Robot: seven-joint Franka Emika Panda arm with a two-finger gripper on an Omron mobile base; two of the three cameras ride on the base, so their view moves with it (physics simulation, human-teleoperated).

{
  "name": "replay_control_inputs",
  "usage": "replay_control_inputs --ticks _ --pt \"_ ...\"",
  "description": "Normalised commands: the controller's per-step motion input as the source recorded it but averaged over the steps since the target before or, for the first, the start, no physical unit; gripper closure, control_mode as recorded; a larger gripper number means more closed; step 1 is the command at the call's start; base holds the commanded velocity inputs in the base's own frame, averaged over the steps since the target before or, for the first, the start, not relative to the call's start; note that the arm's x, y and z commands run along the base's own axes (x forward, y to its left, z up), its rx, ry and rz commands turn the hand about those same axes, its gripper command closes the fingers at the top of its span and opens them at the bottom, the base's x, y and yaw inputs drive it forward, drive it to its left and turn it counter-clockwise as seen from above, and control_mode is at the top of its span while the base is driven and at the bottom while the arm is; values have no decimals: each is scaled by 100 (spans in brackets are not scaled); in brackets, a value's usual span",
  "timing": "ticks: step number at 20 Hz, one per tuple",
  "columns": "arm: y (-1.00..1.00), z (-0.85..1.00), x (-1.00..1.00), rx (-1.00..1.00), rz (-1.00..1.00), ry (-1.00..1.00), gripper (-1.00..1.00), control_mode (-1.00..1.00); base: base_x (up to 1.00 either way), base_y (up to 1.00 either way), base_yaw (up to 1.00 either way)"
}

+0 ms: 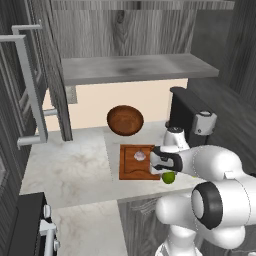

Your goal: Open the cabinet. Place the bowl and condiment on the counter. Then place the lime and garlic on the cutting board.

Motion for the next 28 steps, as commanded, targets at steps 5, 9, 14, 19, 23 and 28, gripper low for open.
replay_control_inputs --ticks 5,9,14,19,23,28 --pt "-1 -2 -7 0 -8 0 100 -100 0 0 0" --pt "-11 18 -9 3 -7 0 100 -100 0 0 0" --pt "-9 44 -9 7 -6 0 100 -100 0 0 0" --pt "0 28 0 3 -10 -2 100 -100 0 0 0" --pt "5 13 2 0 -12 -2 100 -100 0 0 0" --pt "25 8 8 0 -14 -4 100 -100 0 0 0"
